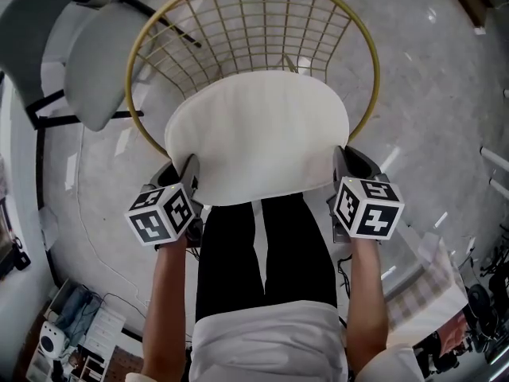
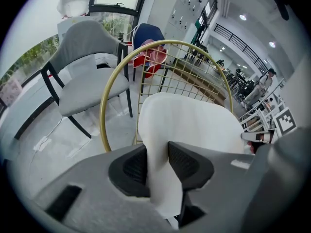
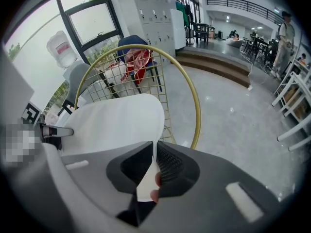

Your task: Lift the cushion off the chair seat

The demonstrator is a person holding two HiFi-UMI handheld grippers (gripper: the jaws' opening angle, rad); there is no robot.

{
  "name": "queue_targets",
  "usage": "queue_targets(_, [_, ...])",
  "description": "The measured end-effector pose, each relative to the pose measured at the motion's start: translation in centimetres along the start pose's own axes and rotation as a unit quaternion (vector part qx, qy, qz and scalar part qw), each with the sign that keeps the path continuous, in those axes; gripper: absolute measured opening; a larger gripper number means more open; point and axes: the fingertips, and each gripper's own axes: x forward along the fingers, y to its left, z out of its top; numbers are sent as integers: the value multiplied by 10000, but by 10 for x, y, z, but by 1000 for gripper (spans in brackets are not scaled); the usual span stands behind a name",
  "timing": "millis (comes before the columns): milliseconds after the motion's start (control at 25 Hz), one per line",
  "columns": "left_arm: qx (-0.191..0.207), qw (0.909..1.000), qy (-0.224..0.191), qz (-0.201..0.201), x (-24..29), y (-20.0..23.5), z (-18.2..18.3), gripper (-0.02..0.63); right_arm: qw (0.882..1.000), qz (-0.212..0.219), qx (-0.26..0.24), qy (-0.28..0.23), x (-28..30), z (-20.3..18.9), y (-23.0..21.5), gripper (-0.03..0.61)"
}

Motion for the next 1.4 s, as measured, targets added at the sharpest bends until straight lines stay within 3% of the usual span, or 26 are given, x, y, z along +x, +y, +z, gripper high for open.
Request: queue_targets(1400, [103,9998,-172,-81,-64,-36,40,117,9998,36,-121,-169,-74,45,7,32])
